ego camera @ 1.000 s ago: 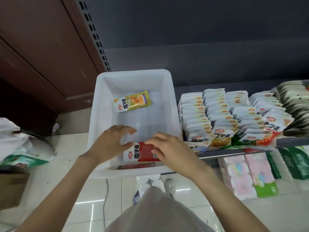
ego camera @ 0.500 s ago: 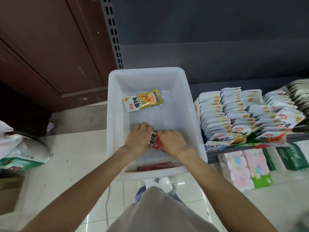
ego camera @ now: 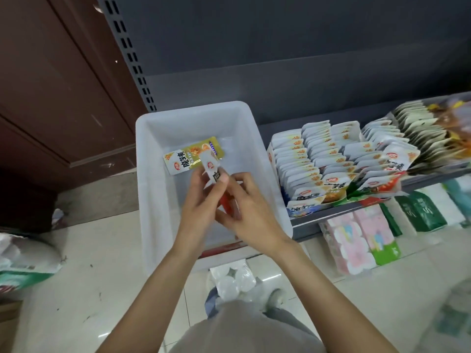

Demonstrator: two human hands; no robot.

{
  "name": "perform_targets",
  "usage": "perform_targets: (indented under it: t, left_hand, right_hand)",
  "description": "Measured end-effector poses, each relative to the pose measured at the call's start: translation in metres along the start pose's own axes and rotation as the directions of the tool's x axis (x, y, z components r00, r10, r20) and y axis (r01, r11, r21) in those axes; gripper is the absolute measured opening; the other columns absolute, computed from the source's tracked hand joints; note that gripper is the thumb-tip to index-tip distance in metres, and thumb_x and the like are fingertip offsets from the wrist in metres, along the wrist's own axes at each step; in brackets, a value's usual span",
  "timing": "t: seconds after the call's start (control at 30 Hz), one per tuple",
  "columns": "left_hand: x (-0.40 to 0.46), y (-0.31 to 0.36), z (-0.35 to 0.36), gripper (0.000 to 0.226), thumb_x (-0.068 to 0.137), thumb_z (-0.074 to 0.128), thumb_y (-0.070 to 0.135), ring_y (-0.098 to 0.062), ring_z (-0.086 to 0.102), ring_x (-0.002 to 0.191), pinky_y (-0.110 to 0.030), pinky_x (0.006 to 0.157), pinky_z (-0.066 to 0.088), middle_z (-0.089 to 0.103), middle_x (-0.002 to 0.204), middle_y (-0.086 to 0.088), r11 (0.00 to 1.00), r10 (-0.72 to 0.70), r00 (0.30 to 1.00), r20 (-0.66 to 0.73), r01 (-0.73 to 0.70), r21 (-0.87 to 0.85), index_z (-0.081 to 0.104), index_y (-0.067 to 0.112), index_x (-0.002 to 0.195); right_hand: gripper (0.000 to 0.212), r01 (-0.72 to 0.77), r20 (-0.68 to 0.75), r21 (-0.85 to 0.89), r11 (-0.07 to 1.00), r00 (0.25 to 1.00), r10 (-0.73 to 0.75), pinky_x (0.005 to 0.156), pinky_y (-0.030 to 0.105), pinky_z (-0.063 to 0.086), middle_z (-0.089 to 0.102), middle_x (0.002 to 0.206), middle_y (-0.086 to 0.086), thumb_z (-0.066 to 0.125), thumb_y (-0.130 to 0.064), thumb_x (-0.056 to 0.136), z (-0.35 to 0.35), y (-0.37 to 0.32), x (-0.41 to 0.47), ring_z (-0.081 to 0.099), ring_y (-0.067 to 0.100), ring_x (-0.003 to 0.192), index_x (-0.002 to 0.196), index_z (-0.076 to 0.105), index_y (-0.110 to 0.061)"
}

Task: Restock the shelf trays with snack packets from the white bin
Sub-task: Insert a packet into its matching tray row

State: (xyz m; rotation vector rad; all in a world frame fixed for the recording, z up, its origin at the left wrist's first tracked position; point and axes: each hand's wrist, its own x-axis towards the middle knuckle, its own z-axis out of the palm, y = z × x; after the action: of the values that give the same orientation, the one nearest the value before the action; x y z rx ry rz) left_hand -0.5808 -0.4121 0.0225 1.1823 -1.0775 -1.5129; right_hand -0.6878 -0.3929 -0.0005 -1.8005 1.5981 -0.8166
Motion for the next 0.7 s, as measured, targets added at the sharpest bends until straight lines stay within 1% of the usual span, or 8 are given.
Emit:
perform_targets:
  t: [0.07, 0.17, 0.27, 0.4, 0.47, 0.53, 0.6, 0.7]
  left_hand:
    - [-0.006, 0.003, 0.013, 0.027, 0.095, 0.051, 0.015, -0.002, 0.062, 0.102, -0.026, 0.088, 0.051, 0.067, 0.109, 0.013, 0.996, 0.056, 0.995, -0.08, -0.05, 0.069, 0.055, 0.023, 0.121]
    - [-0.017, 0.002, 0.039, 0.022, 0.096, 0.051, 0.016, -0.001, 0.063, 0.094, -0.03, 0.087, 0.049, 0.069, 0.093, 0.022, 0.959, 0.164, 0.983, -0.083, -0.139, 0.248, 0.061, 0.035, 0.101]
    - [-0.033, -0.002, 0.083, 0.013, 0.091, 0.058, 0.024, -0.013, 0.065, 0.096, -0.034, 0.088, 0.05, 0.07, 0.101, 0.007, 0.939, 0.22, 0.975, 0.034, -0.221, 0.263, 0.064, 0.032, 0.1]
    - [-0.059, -0.012, 0.17, 0.016, 0.087, 0.063, 0.017, 0.0, 0.064, 0.087, -0.019, 0.08, 0.049, 0.07, 0.097, 0.012, 0.912, 0.226, 0.949, 0.22, -0.286, 0.294, 0.066, 0.03, 0.095]
    - [-0.07, -0.018, 0.216, 0.021, 0.086, 0.065, 0.013, 0.006, 0.062, 0.085, -0.012, 0.076, 0.047, 0.068, 0.093, 0.017, 0.885, 0.229, 0.924, 0.306, -0.329, 0.33, 0.064, 0.033, 0.092]
    - [-0.077, -0.026, 0.254, 0.023, 0.085, 0.066, 0.011, 0.008, 0.062, 0.084, -0.011, 0.074, 0.047, 0.068, 0.089, 0.022, 0.891, 0.209, 0.912, 0.354, -0.326, 0.316, 0.063, 0.033, 0.091]
    - [-0.078, -0.033, 0.282, 0.025, 0.083, 0.068, 0.016, 0.003, 0.064, 0.087, -0.015, 0.076, 0.05, 0.068, 0.09, 0.024, 0.887, 0.197, 0.909, 0.367, -0.325, 0.329, 0.06, 0.036, 0.096]
    - [-0.068, -0.045, 0.303, 0.031, 0.084, 0.067, 0.02, -0.001, 0.062, 0.097, -0.022, 0.088, 0.05, 0.067, 0.102, 0.017, 0.826, 0.251, 0.899, 0.358, -0.392, 0.404, 0.06, 0.034, 0.11]
  right_hand:
    - [0.078, 0.028, 0.021, 0.047, 0.999, 0.999, -0.029, 0.088, 0.034, 0.049, 0.036, 0.126, 0.001, 0.068, -0.034, 0.081, -0.019, -0.001, -0.012, 0.053, 0.016, 0.101, 0.147, 0.03, -0.021]
    - [0.063, 0.026, -0.056, 0.06, 0.998, 0.998, -0.022, 0.088, 0.024, 0.046, 0.04, 0.123, -0.005, 0.063, -0.03, 0.089, -0.059, 0.001, -0.036, 0.048, 0.005, 0.106, 0.144, 0.033, -0.027]
    - [0.054, -0.006, -0.225, 0.124, 0.992, 0.974, 0.034, 0.079, 0.015, 0.046, 0.046, 0.115, -0.008, 0.063, -0.031, 0.089, -0.112, 0.021, -0.069, 0.049, 0.002, 0.099, 0.137, 0.037, -0.031]
    - [0.071, -0.048, -0.261, 0.178, 0.983, 0.961, 0.094, 0.089, 0.008, 0.041, 0.041, 0.129, -0.015, 0.073, -0.035, 0.079, -0.19, 0.073, -0.116, 0.044, -0.008, 0.111, 0.137, 0.032, -0.036]
    - [0.062, -0.077, -0.229, 0.212, 0.974, 0.965, 0.126, 0.087, 0.016, 0.047, 0.053, 0.124, -0.016, 0.076, -0.034, 0.077, -0.229, 0.099, -0.139, 0.052, -0.005, 0.109, 0.127, 0.039, -0.038]
    - [0.042, -0.076, -0.197, 0.221, 0.972, 0.973, 0.121, 0.071, 0.024, 0.055, 0.065, 0.107, -0.014, 0.074, -0.03, 0.08, -0.263, 0.121, -0.159, 0.064, 0.003, 0.093, 0.111, 0.047, -0.039]
    - [0.025, -0.068, -0.191, 0.269, 0.961, 0.974, 0.122, 0.058, 0.026, 0.055, 0.069, 0.093, -0.011, 0.069, -0.022, 0.084, -0.292, 0.143, -0.171, 0.067, 0.008, 0.08, 0.097, 0.054, -0.038]
    - [0.008, -0.061, -0.307, 0.214, 0.975, 0.943, 0.126, 0.057, 0.039, 0.057, 0.07, 0.085, -0.004, 0.065, -0.025, 0.089, -0.327, 0.177, -0.175, 0.069, 0.014, 0.073, 0.092, 0.058, -0.03]
